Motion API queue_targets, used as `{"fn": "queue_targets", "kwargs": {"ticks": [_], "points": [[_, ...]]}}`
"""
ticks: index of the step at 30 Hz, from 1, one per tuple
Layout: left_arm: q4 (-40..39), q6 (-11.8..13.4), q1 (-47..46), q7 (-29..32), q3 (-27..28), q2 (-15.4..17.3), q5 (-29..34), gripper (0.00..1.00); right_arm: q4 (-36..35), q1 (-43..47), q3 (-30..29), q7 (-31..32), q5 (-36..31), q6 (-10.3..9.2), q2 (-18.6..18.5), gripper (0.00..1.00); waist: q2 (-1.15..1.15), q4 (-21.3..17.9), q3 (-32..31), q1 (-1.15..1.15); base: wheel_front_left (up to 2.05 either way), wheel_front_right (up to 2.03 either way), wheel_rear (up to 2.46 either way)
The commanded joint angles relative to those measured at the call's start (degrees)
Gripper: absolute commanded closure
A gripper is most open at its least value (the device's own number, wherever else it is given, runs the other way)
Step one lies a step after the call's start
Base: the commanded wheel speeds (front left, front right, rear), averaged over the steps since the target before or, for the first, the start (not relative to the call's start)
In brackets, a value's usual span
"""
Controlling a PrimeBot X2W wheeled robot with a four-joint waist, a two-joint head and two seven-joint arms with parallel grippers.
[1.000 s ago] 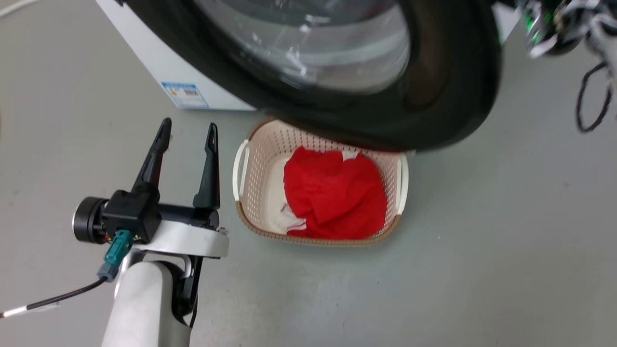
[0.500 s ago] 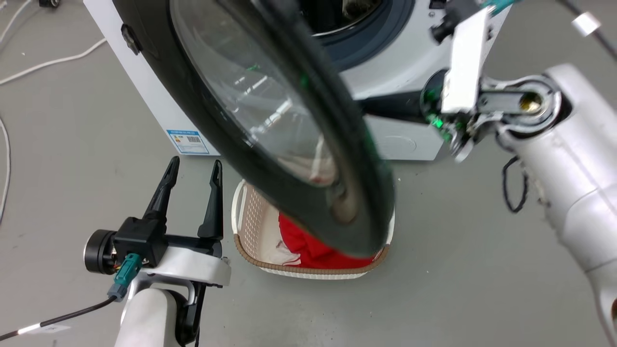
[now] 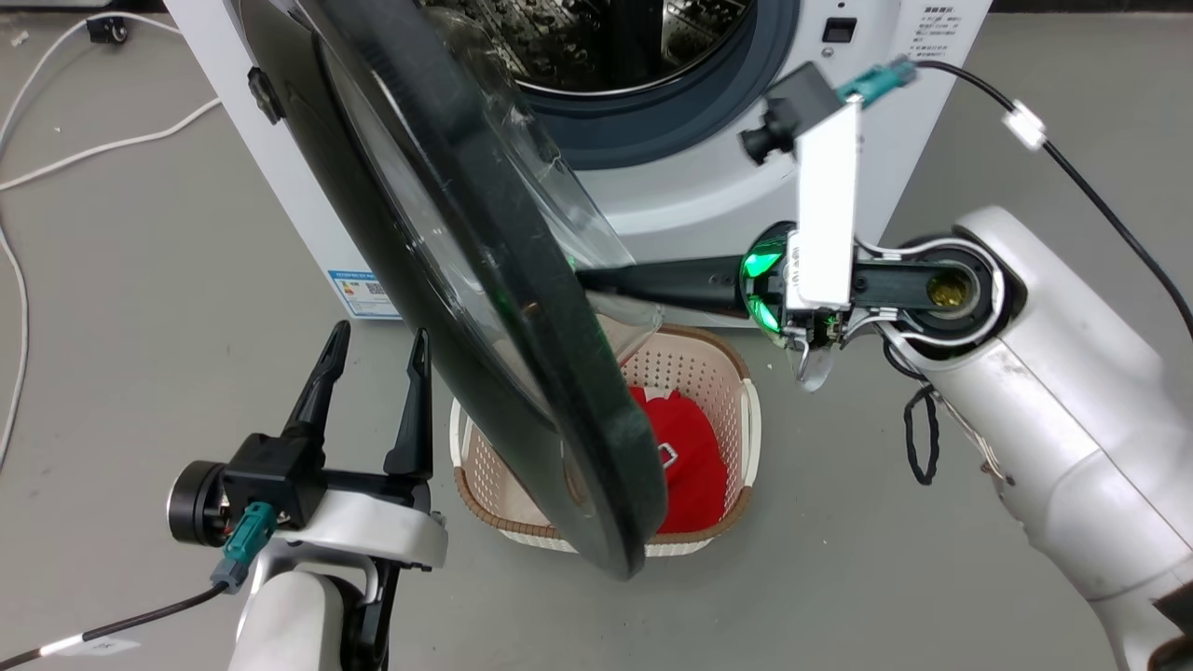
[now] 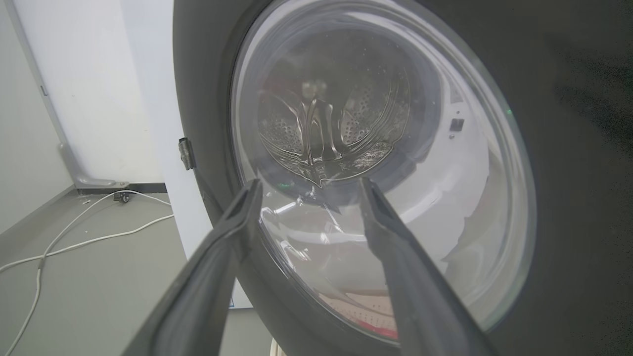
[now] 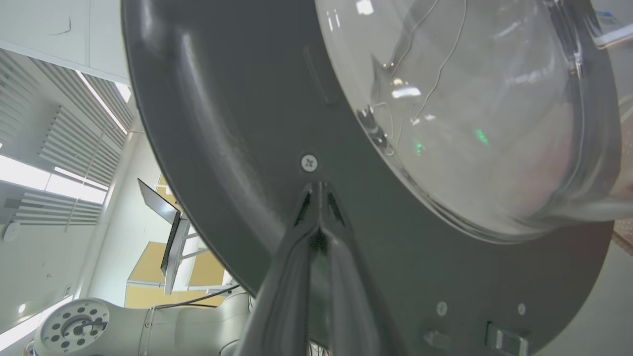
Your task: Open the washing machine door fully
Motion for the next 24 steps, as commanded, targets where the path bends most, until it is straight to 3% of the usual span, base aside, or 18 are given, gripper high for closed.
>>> {"fn": "queue_targets", "kwargs": {"ticks": [1,5,6,7,8,9,11,12,14,21,24], "points": [[0.20,-0.11,0.78,-0.13,0.10,-0.08,0.25,0.00,-0.33,1.62,-0.94,-2.22,0.59,-0.02,-0.33,1.00,0.00,-0.14,-0.42,0.00,0.00,0.00,0.00],[0.44,0.01,1.39,-0.13,0.48,-0.08,0.21,0.00,0.29,4.88,-4.90,-11.85,1.21,-0.01,-1.56,1.00,0.00,-0.50,-1.71,0.00,0.00,0.00,0.00],[0.52,0.03,1.62,-0.13,0.48,-0.09,0.44,0.00,0.34,5.84,-6.42,-14.55,1.44,-0.01,-2.12,0.91,0.00,-0.58,-2.07,0.00,0.00,0.00,0.00],[0.60,0.06,1.83,-0.13,0.52,-0.09,0.63,0.00,0.35,6.83,-8.06,-17.37,1.78,-0.01,-2.71,0.70,0.00,-0.67,-2.28,0.00,0.00,0.00,0.00],[0.65,0.08,1.93,-0.13,0.65,-0.09,0.55,0.00,0.12,7.87,-9.33,-20.10,1.77,-0.01,-2.97,0.25,0.00,-0.80,-2.55,0.00,0.00,0.00,0.00],[0.69,0.13,2.07,-0.13,0.74,-0.08,0.63,0.00,-0.24,9.17,-10.63,-22.69,1.62,-0.01,-3.48,0.00,0.00,-0.91,-2.80,0.00,0.00,0.00,0.00],[0.68,0.18,2.35,-0.13,1.03,-0.05,0.77,0.00,-1.13,12.08,-13.31,-28.06,1.93,-0.01,-4.12,0.00,0.00,-1.25,-3.13,0.00,0.00,0.00,0.00],[0.68,0.26,3.24,-0.13,1.60,0.01,0.77,0.00,-4.24,17.65,-16.45,-34.84,1.45,-0.01,-5.53,0.00,0.00,-1.93,-3.67,0.00,0.00,0.00,0.00],[0.58,0.36,3.74,-0.13,2.21,0.09,0.76,0.00,-7.88,24.28,-19.14,-40.71,1.32,-0.01,-6.45,0.00,0.00,-2.61,-4.27,0.00,0.00,0.00,0.00],[1.15,0.37,5.58,-0.13,3.08,0.11,0.55,0.00,-14.99,39.35,-22.49,-55.14,-3.71,-0.01,-8.40,0.00,0.00,-3.90,-6.19,0.00,0.00,0.00,0.00],[1.51,0.34,6.01,-0.13,3.32,0.12,0.51,0.00,-14.99,43.75,-22.31,-61.00,-10.34,-0.01,-9.63,0.00,0.00,-4.15,-7.22,0.00,0.00,0.00,0.00]]}}
